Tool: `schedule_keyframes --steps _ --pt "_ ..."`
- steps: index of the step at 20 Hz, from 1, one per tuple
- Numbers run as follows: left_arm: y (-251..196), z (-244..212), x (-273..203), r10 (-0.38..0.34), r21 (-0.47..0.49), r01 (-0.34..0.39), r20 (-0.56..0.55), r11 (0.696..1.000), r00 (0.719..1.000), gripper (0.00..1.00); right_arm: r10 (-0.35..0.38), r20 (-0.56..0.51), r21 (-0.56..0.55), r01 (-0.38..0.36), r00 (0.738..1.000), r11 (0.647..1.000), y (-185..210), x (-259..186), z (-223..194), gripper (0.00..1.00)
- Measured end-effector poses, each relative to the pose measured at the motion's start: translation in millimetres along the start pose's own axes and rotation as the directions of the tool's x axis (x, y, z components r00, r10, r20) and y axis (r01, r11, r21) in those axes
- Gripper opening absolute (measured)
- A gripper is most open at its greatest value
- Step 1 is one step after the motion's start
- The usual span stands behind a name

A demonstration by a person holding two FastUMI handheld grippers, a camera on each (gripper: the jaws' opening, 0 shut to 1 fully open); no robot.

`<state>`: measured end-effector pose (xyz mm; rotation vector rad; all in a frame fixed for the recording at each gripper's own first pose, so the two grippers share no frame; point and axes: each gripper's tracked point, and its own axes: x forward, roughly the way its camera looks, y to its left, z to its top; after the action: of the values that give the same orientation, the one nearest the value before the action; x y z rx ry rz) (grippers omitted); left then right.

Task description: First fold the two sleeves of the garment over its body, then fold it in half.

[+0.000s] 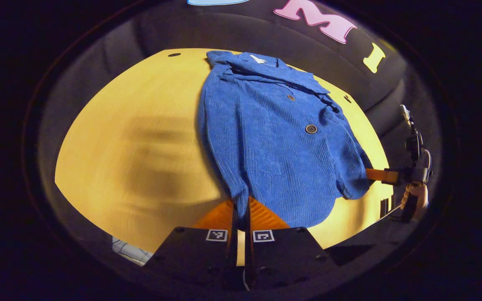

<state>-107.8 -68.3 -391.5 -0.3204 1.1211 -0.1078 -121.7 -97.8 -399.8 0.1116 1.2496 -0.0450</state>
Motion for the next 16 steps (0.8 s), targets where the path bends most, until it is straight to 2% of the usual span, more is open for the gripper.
schedule_keyframes --steps 1,2,5,9,13,16 --pt "1.0 0.4 1.1 -0.005 -0.016 0.005 0.001 1.000 1.000 0.05 -0.011 -0.007 0.014 0.011 1.000 1.000 -2.5 4.9 0.4 0.11" --pt "-1.4 0.9 0.6 -0.017 -0.011 0.017 0.003 1.000 1.000 0.00 -0.006 0.005 0.014 0.006 1.000 1.000 -1.2 -0.5 2.6 0.01" --pt "1.4 -1.8 1.1 0.005 0.015 -0.005 0.003 1.000 1.000 0.00 0.045 0.022 -0.014 -0.044 0.999 0.999 9.3 2.4 3.7 0.01" --pt "-5.0 12.2 -10.1 0.002 0.015 -0.002 0.025 1.000 1.000 0.00 0.103 0.093 0.072 -0.110 0.990 0.991 19.6 -14.3 31.1 0.01" --pt "-15.1 49.3 -31.6 -0.029 0.009 0.028 0.086 1.000 0.996 0.00 0.126 0.157 0.035 -0.133 0.980 0.991 25.9 -31.9 69.1 0.01" --pt "-19.3 91.5 -43.1 -0.047 0.021 0.044 0.137 0.999 0.989 0.00 0.169 0.196 0.027 -0.177 0.966 0.984 40.4 -39.4 105.6 0.01"
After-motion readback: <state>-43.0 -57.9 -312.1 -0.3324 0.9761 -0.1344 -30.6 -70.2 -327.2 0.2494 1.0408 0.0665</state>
